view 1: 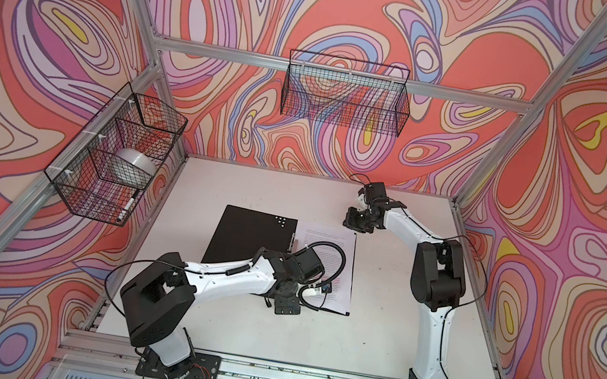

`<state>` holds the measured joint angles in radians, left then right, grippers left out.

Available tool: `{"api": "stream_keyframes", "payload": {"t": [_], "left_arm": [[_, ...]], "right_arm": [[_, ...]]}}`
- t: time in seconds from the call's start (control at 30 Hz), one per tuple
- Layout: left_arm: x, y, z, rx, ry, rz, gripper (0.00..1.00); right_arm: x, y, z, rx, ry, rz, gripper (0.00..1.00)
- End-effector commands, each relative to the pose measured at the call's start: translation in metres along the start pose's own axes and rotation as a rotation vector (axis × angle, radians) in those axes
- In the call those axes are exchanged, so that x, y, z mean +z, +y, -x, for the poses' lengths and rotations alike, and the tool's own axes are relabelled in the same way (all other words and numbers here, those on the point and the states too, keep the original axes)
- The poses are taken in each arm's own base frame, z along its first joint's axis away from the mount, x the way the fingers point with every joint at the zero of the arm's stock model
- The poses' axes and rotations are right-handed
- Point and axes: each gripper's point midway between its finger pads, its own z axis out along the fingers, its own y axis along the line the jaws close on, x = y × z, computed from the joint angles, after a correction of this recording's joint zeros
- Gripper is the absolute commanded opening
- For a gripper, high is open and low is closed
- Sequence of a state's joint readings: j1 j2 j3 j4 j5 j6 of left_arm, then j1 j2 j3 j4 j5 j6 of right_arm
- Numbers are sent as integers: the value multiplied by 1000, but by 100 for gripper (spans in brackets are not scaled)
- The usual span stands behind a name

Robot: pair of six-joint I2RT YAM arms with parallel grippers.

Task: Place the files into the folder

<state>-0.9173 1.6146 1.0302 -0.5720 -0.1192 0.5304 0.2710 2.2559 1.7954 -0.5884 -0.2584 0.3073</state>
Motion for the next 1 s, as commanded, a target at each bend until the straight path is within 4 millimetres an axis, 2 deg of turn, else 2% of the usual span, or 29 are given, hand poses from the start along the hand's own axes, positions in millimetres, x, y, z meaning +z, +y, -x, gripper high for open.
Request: {"api": "stream_keyframes", "payload": {"t": [0.0,0.2,0.53,0.97], "left_arm": [[16,10,18,20,-41,66,95],[28,3,29,64,-67,49,95],[33,-17,32,107,-72,-14,95],[54,-15,32,137,-70,46,95]], "right_arm": [[10,0,13,-16,-25,31,25],[28,-6,10,-14,11,31,24],[37,-5,4,-19,56,56,24],[39,-7,-11,-41,117,60,24]]}}
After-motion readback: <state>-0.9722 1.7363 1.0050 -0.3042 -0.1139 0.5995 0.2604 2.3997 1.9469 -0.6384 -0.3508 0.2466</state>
